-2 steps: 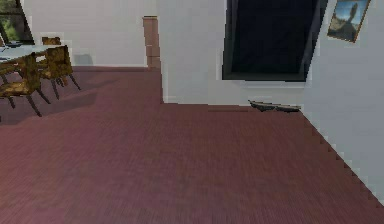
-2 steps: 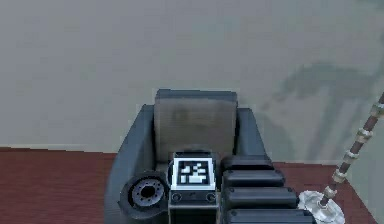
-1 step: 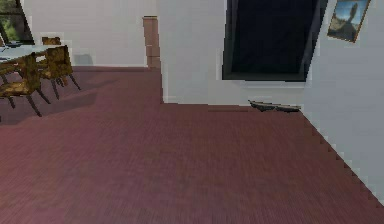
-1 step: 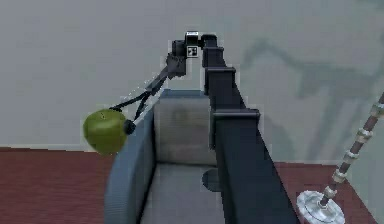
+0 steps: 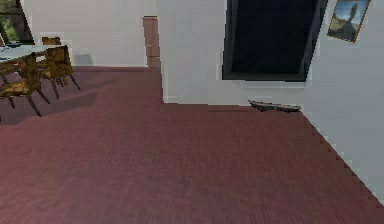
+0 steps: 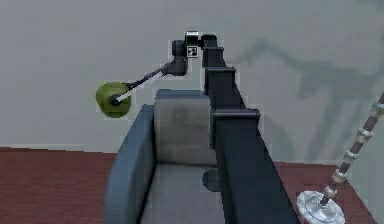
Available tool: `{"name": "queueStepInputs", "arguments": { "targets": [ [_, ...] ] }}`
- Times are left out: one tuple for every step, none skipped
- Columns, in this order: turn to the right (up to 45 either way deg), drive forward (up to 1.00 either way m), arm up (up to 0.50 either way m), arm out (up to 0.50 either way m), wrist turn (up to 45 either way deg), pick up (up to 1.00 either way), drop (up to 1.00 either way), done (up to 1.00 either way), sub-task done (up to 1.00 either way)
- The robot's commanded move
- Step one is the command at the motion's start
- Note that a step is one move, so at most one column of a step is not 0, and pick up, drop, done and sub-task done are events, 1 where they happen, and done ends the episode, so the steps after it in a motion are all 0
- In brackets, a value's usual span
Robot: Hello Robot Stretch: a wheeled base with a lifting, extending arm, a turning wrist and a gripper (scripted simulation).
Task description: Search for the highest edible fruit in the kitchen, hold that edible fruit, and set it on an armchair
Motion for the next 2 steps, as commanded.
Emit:
{"name": "queueStepInputs", "arguments": {
  "targets": [
    [0.0, 0.0, 0.0, 0.0, 45.0, 0.0, 0.0, 0.0, 0.0],
    [0.0, 0.0, 0.0, 0.0, 36.0, 0.0, 0.0, 0.0, 0.0]
  ]
}}
